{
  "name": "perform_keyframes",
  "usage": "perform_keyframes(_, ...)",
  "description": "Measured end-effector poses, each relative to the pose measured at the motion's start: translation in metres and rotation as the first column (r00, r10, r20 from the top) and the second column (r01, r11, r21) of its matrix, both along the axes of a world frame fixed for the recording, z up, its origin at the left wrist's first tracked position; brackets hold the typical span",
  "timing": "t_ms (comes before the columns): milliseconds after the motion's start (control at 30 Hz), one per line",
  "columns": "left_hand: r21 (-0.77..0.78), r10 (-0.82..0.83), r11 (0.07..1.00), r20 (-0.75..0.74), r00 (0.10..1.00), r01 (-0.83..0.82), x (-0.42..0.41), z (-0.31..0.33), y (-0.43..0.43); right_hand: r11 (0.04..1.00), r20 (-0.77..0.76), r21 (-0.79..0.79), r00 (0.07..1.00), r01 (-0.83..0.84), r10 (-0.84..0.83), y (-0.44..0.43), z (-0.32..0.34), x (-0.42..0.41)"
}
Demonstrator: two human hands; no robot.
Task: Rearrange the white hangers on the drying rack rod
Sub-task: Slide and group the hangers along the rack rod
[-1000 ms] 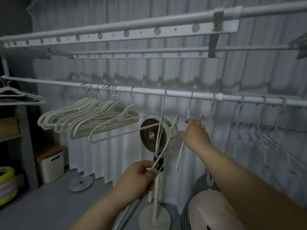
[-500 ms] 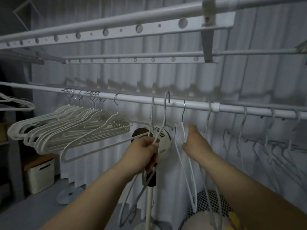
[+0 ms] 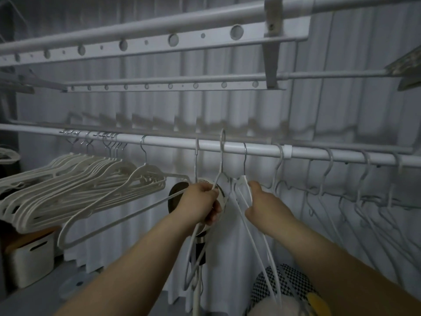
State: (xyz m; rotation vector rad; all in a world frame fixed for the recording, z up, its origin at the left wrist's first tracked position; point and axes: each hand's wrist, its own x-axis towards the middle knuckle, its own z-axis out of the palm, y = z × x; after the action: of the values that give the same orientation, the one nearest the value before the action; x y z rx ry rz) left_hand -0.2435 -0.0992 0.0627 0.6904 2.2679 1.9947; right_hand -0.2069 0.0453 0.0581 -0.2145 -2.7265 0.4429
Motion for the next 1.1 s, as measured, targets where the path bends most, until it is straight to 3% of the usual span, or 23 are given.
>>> perform_keyframes(167, -0.046, -0.035, 0.998, 0.005, 0.999, 0.035, -0.004, -0.004, 0.002, 1.0, 0.004, -0.015, 1.0, -0.023, 0.023, 0.002, -0.004, 0.004)
perform_keyframes(267, -0.108, -0.022, 0.994, -0.065, 0.998, 0.015, -0.008, -0.007, 0.0, 0.999, -0.011, -0.028, 1.0, -0.02, 0.02, 0.005, -0.005, 0.002)
perform_keyframes(333, -0.176, 0.082, 0.977, -0.222, 0.972, -0.122, -0.011, -0.009, -0.001, 1.0, -0.021, -0.016, 1.0, -0.021, 0.02, 0.005, -0.004, 0.0)
perform_keyframes(433, -0.289, 0.27, 0.832, -0.534, 0.801, -0.473, -0.015, -0.013, -0.01, 1.0, -0.062, 0.003, 0.998, -0.005, 0.005, 0.002, 0.0, 0.0)
perform_keyframes(533, -0.36, 0.26, 0.73, -0.64, 0.723, -0.581, -0.021, -0.025, -0.021, 0.999, -0.17, 0.03, 0.985, 0.03, -0.024, -0.005, 0.001, -0.002)
perform_keyframes(667, -0.31, 0.265, 0.848, -0.454, 0.851, -0.43, -0.029, -0.034, -0.037, 0.999, -0.249, 0.022, 0.968, 0.048, -0.042, -0.017, 0.005, -0.012)
perform_keyframes(867, -0.242, 0.185, 0.948, -0.107, 0.977, -0.206, -0.035, -0.048, -0.059, 0.998, -0.117, 0.023, 0.992, 0.057, -0.054, -0.026, 0.001, -0.025)
perform_keyframes(1000, -0.297, 0.079, 0.951, -0.043, 0.996, -0.088, -0.034, -0.058, -0.064, 0.998, -0.073, 0.014, 0.995, 0.066, -0.065, -0.029, -0.002, -0.03)
perform_keyframes(1100, -0.282, 0.084, 0.955, -0.04, 0.996, -0.092, -0.035, -0.066, -0.065, 0.997, -0.079, 0.026, 0.994, 0.071, -0.069, -0.031, -0.006, -0.031)
